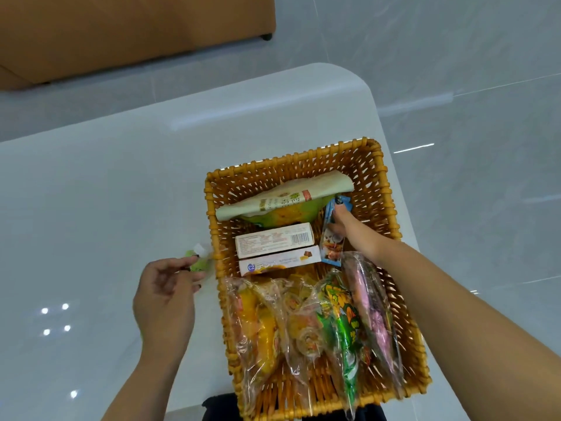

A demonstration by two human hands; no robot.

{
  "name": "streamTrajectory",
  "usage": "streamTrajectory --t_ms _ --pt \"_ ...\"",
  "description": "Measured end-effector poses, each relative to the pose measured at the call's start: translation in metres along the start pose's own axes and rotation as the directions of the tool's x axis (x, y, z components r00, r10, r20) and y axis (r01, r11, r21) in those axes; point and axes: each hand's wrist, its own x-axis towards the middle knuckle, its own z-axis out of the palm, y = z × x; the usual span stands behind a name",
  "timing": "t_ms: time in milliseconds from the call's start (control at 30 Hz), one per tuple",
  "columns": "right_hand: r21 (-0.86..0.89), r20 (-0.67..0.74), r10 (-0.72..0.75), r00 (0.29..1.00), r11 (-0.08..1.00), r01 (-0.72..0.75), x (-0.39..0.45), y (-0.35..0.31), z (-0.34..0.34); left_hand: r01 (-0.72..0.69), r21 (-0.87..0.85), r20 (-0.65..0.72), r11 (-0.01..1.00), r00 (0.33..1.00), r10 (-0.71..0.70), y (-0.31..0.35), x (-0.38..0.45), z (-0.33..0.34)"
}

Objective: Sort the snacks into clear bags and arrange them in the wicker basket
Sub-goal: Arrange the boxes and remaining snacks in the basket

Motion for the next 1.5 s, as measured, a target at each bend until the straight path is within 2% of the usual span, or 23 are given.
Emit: streamTrajectory --t_ms 67,133,233,300,367,433,467,567,633,667,700,800,833,967,1067,1167,1233,1333,1433,1500 --pt "-0.006 -0.024 -0.004 1.000 1.000 0.004 -0.016 -0.010 0.001 -0.034 0.117 0.001 0.993 0.999 0.034 -0.019 0.013 -0.009" --pt "-0.233 -0.086 -0.033 0.996 0.972 0.012 -0.035 -0.024 0.006 -0.041 0.315 0.075 0.948 0.997 0.018 -0.043 0.029 -0.010" --pt "-0.603 -0.180 -0.225 0.958 0.795 0.074 -0.059 -0.040 0.027 -0.139 0.616 0.235 0.776 0.972 -0.012 -0.083 0.056 -0.003" --pt "-0.723 -0.205 -0.379 0.903 0.680 0.121 -0.072 -0.046 0.057 -0.185 0.749 0.306 0.637 0.948 -0.085 -0.104 0.070 0.001" --pt "-0.789 -0.181 -0.568 0.803 0.571 0.226 -0.078 -0.043 0.095 -0.198 0.820 0.328 0.538 0.932 -0.157 -0.115 0.079 0.002" --pt "-0.799 -0.105 -0.683 0.723 0.490 0.347 -0.075 -0.038 0.132 -0.194 0.844 0.329 0.500 0.923 -0.198 -0.120 0.088 0.002" --pt "-0.780 -0.066 -0.706 0.706 0.477 0.405 -0.070 -0.034 0.148 -0.189 0.849 0.322 0.493 0.926 -0.199 -0.120 0.092 0.002" --pt "-0.651 -0.036 -0.640 0.768 0.598 0.468 -0.053 -0.028 0.177 -0.129 0.835 0.277 0.535 0.939 -0.205 -0.109 0.104 -0.001" --pt "-0.583 -0.104 -0.580 0.808 0.694 0.423 -0.042 -0.031 0.182 -0.101 0.749 0.262 0.654 0.953 -0.153 -0.096 0.106 -0.007" --pt "-0.567 -0.142 -0.585 0.798 0.709 0.419 -0.039 -0.034 0.182 -0.108 0.689 0.250 0.716 0.964 -0.095 -0.086 0.105 -0.012" --pt "-0.584 -0.178 -0.625 0.760 0.689 0.430 -0.037 -0.040 0.182 -0.134 0.627 0.233 0.767 0.972 -0.021 -0.074 0.103 -0.017" --pt "-0.640 -0.238 -0.789 0.567 0.566 0.519 -0.038 -0.065 0.176 -0.255 0.451 0.213 0.856 0.961 0.175 -0.035 0.092 -0.028" --pt "-0.596 -0.235 -0.798 0.556 0.569 0.566 -0.038 -0.076 0.172 -0.308 0.392 0.223 0.867 0.946 0.235 -0.022 0.089 -0.027" --pt "-0.297 -0.181 -0.727 0.662 0.683 0.668 -0.030 -0.119 0.153 -0.428 0.317 0.204 0.846 0.902 0.380 0.012 0.094 -0.004" --pt "-0.105 -0.250 -0.701 0.668 0.705 0.701 -0.023 -0.135 0.143 -0.473 0.353 0.101 0.808 0.877 0.469 0.042 0.107 0.019" --pt "0.087 -0.356 -0.647 0.674 0.695 0.713 -0.018 -0.148 0.135 -0.522 0.357 0.086 0.775 0.844 0.529 0.070 0.111 0.042" --pt "0.151 -0.409 -0.626 0.664 0.671 0.726 -0.015 -0.155 0.129 -0.545 0.305 0.124 0.781 0.836 0.535 0.081 0.108 0.056" --pt "0.153 -0.455 -0.603 0.655 0.672 0.725 -0.010 -0.165 0.111 -0.499 0.259 0.215 0.827 0.864 0.454 0.089 0.103 0.073" --pt "0.103 -0.548 -0.602 0.581 0.641 0.761 -0.006 -0.177 0.088 -0.405 0.220 0.257 0.887 0.902 0.348 0.084 0.099 0.080" --pt "0.033 -0.610 -0.609 0.507 0.620 0.784 -0.005 -0.185 0.071 -0.326 0.161 0.278 0.931 0.921 0.275 0.070 0.097 0.082"
